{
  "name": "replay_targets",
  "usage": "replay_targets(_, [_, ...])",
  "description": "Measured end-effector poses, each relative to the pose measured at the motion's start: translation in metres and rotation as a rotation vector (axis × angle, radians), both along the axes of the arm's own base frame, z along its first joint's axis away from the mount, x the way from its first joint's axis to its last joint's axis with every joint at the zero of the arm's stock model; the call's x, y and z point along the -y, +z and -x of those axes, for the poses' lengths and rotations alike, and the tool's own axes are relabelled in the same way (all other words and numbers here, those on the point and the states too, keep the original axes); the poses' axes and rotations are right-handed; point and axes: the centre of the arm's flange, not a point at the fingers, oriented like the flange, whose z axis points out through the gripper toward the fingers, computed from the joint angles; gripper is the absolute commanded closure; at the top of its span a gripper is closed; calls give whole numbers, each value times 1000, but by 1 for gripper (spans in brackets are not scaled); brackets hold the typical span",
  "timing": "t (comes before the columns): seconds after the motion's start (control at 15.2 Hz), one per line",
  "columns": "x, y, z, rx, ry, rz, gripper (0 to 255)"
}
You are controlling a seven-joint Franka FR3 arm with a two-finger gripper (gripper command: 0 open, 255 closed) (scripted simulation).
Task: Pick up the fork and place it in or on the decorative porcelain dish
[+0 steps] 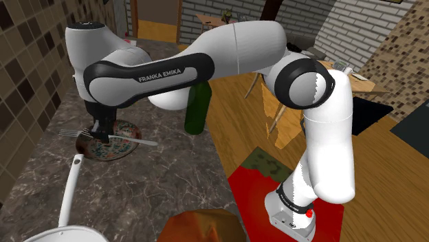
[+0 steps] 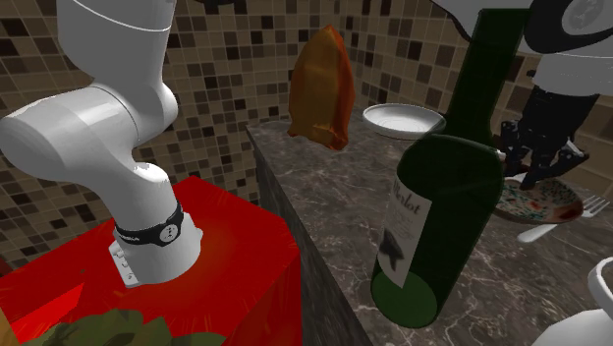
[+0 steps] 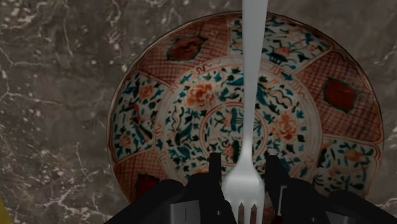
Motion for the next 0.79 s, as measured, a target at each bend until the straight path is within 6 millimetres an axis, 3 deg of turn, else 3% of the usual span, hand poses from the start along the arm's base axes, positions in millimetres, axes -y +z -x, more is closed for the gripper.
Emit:
replay_targets(0.4, [0,0,0,0,0,0,0])
replay_targets(0.66, [1,38,1,1,0,-1,0])
replay_targets(0.79, [2,47,1,1,0,0,0])
